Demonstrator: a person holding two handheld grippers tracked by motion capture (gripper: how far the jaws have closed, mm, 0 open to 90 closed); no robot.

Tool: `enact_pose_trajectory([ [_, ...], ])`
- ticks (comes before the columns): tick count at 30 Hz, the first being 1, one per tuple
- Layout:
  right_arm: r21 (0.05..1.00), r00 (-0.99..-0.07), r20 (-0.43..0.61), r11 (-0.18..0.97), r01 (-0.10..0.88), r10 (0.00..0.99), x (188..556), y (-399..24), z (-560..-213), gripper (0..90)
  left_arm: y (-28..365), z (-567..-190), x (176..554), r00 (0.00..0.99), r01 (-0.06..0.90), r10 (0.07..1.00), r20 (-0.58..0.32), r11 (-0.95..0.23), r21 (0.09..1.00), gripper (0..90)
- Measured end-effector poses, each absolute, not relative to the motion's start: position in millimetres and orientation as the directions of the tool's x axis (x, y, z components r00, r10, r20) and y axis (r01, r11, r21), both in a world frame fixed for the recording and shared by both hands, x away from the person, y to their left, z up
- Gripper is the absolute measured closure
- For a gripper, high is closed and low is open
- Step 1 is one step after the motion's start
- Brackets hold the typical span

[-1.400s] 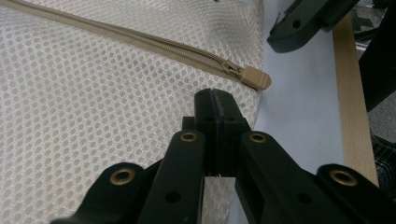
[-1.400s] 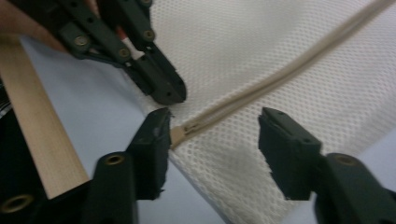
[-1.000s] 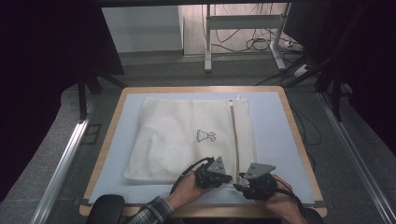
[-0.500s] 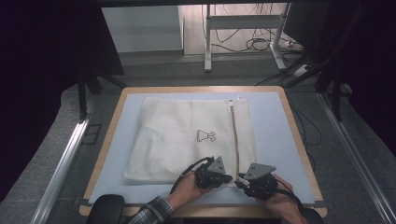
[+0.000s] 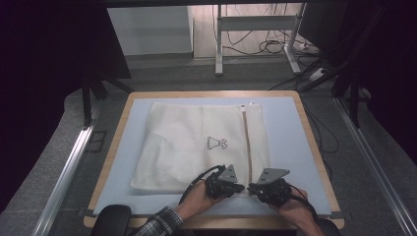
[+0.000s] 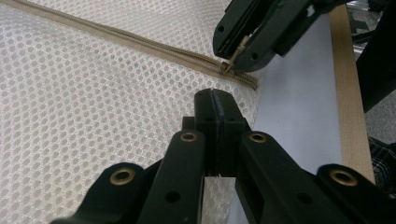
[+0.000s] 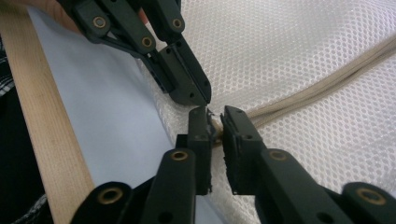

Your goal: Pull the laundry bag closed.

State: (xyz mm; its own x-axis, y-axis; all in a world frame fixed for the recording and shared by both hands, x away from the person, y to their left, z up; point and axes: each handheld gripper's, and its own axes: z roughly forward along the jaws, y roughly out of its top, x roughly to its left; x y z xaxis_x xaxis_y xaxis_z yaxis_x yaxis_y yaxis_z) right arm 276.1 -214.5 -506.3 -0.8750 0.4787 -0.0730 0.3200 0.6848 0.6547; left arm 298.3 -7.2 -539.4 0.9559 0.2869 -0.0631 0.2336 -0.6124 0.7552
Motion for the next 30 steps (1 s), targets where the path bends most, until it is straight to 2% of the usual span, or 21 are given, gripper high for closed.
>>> enact_pose_trajectory([
  [14,0.651,-0.873,-0.048,0.678,0.341,0.485,280.5,-216.0,-506.2,85.8,-9.4,-538.3,296.0,0.96,0.234,0.269,-0.079,-0.61,0.757,89.8],
  [19,0.652,-0.871,-0.033,0.671,0.353,0.49,281.7,-216.9,-506.4,85.8,-15.9,-535.6,289.0,0.966,0.202,0.255,-0.047,-0.624,0.755,89.8],
  [25,0.649,-0.872,-0.033,0.674,0.353,0.489,282.2,-216.6,-506.4,85.8,-17.0,-538.7,291.5,0.96,0.242,0.264,-0.096,-0.606,0.757,90.0],
  [30,0.644,-0.871,-0.042,0.679,0.352,0.49,282.4,-215.8,-507.1,85.8,-17.5,-538.8,289.6,0.961,0.227,0.265,-0.073,-0.613,0.757,90.0],
])
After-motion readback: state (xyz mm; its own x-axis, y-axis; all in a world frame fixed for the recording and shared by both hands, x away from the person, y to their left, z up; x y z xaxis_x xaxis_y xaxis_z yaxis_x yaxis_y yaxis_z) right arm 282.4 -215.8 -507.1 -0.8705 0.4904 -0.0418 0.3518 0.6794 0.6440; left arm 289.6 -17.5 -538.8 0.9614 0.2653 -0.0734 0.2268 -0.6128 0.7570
